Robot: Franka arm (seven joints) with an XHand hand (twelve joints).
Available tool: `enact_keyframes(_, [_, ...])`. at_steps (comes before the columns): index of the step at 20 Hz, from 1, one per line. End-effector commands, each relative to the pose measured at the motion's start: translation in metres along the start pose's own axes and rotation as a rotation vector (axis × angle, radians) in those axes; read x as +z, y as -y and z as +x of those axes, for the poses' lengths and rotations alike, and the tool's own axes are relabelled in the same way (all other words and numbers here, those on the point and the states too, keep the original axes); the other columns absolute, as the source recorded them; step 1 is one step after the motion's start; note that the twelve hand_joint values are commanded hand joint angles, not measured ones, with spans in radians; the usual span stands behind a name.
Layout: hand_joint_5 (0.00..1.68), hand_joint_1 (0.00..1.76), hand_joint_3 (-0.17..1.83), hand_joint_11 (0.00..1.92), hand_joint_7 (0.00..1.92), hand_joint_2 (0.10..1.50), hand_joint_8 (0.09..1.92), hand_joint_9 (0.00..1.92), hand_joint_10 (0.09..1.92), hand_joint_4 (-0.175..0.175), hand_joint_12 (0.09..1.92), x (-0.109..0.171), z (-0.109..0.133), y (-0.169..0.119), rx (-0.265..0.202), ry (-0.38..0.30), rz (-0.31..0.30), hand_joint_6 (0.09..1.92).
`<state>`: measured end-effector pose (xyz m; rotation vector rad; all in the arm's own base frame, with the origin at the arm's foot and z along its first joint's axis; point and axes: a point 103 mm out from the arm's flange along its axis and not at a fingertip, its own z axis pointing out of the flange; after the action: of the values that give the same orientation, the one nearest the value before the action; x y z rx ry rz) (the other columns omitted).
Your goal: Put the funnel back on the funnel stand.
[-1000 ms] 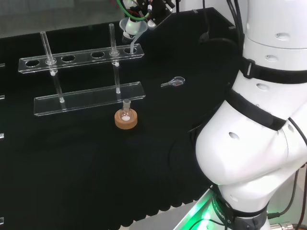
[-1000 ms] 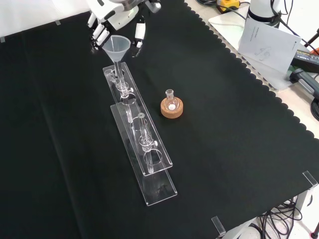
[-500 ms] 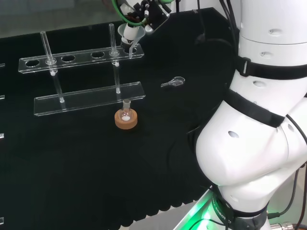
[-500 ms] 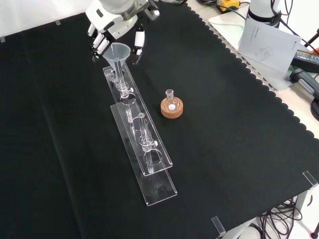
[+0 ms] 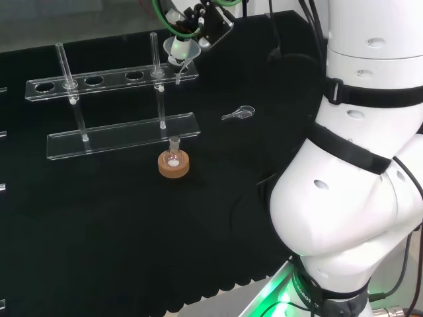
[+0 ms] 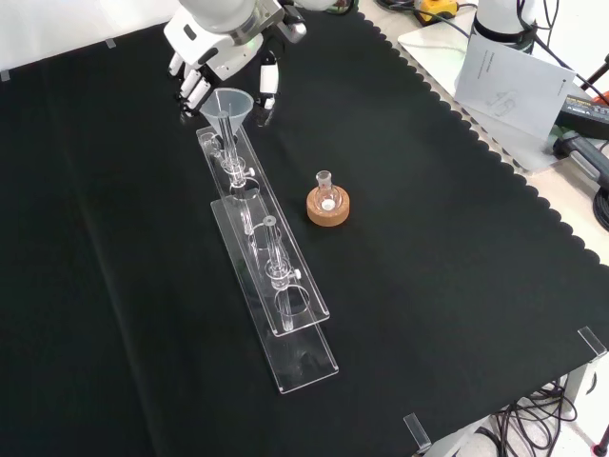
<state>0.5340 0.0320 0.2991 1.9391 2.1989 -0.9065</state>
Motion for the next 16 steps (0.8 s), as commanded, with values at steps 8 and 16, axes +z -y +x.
enact_keyframes(8, [0.35, 0.49, 0.27, 0.47, 0.23, 0.70, 0.67, 0.52, 0.61, -0.023, 1.33, -0.005, -0.002, 0.034, 0.023, -0.045, -0.025, 0.09])
enact_keyframes(16, [0.33, 0.47, 0.23, 0.43, 0.18, 0.70, 0.66, 0.46, 0.64, -0.024, 1.35, -0.013, -0.014, 0.090, 0.075, -0.112, -0.108, 0.09])
